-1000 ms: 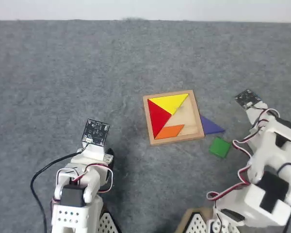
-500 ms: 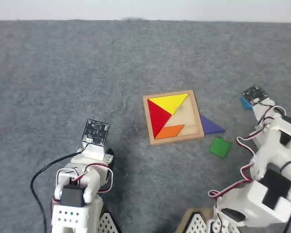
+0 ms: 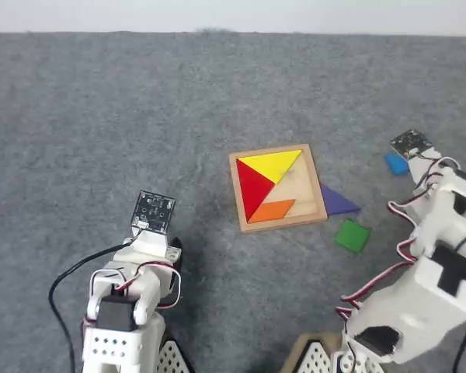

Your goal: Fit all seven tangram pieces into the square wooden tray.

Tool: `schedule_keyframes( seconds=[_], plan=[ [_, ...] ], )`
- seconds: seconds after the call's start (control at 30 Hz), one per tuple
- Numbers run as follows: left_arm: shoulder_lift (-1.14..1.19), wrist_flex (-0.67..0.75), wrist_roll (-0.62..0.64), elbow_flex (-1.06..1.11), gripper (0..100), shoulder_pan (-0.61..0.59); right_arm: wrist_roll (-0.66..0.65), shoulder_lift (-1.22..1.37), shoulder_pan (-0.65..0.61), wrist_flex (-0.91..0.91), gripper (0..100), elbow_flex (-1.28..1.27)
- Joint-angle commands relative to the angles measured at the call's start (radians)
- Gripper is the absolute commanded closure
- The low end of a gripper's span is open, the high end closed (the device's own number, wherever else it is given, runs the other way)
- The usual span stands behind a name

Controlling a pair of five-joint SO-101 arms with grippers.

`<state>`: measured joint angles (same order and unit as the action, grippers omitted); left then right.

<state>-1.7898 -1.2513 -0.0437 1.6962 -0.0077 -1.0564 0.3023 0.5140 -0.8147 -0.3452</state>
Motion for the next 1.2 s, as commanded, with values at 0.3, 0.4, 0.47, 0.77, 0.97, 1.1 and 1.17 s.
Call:
schedule_keyframes(
  seconds=[0.3,0.4,0.47,0.77,0.97,1.1,1.17],
  plan=[
    [-0.012,-0.003,0.009,-0.013,90,-0.008,-0.003,0.061,0.010,-0.196,96.3,0.313],
    [-0.012,-0.003,0.009,-0.013,90,-0.008,-0.002,0.059,0.008,-0.206,97.9,0.319],
    [-0.012,-0.003,0.009,-0.013,90,-0.008,0.003,0.051,0.008,-0.217,99.4,0.324],
    [-0.012,-0.003,0.009,-0.013,90,-0.008,0.163,-0.047,-0.209,-0.578,99.1,0.532],
    [-0.012,-0.003,0.009,-0.013,90,-0.008,0.169,-0.059,-0.498,-0.627,99.1,0.560],
    [-0.012,-0.003,0.009,-0.013,90,-0.008,0.123,-0.048,-0.680,-0.573,99.1,0.557],
    [-0.012,-0.003,0.009,-0.013,90,-0.008,0.091,-0.022,-0.768,-0.570,99.1,0.560]
  ],
)
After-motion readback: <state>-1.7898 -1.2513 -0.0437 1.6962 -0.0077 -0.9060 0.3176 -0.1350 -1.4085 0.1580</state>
